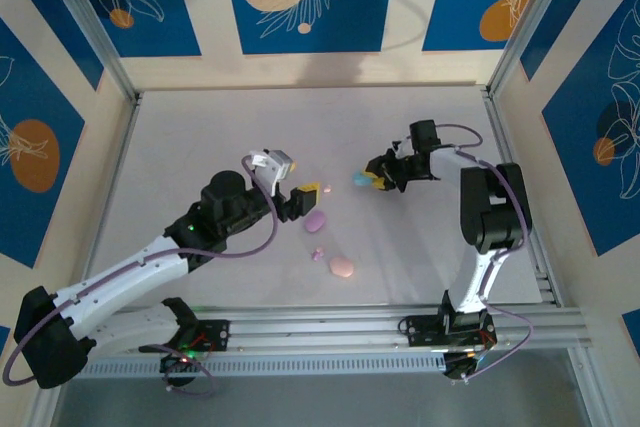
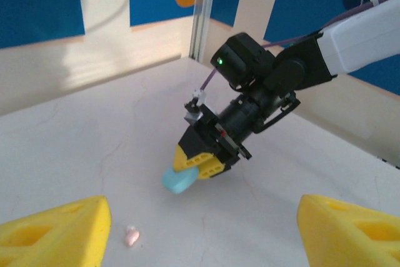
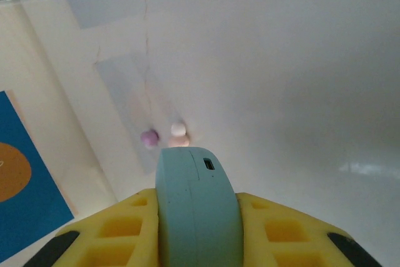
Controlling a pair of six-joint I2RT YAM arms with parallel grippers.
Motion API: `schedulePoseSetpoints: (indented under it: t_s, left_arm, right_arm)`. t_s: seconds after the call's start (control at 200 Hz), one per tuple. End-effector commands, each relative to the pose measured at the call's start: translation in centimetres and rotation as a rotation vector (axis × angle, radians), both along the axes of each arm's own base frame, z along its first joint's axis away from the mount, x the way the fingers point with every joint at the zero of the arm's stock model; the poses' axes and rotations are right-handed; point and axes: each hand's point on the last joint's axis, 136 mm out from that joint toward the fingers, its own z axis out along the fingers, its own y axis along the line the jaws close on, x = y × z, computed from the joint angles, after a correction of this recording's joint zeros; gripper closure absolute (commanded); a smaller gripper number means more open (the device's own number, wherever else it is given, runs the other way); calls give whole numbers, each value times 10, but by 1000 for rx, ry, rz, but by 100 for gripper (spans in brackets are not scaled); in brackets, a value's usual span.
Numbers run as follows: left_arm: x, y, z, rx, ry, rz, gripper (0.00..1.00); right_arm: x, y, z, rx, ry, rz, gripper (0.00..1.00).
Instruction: Insert the wireless bluetooth earbuds into the charging case
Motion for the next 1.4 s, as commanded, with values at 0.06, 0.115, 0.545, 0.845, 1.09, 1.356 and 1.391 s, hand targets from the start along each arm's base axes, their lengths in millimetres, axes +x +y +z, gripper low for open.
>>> schedulePoseSetpoints:
  t_s: [0.06,0.115,0.545,0.845,1.09,1.356,1.391]
  left_arm:
    - [4,12,2,14,32,59,23]
    - [5,15,2,15,30,74,22]
    - [11,20,-1,13,26,105,22]
    - [9,23,0,2,13,108,22]
    - [9,28,-1,-7,13,123,21]
    - [14,39,-6,-10,32,188,20]
    - [15,42,-7,-8,33,203,20]
  right_arm:
    - [27,-2,-10,-30,-39,-11,79]
    - [29,0,-16,-31,-25,-6,78]
    - [18,-17,-40,-160,40,1,61]
    - [13,-41,-35,-320,20,7,52]
    - [5,-49,2,-380,-61,14,51]
    - [-47,-22,52,-433,-222,132,51]
    - [-58,-15,57,-429,-244,150,51]
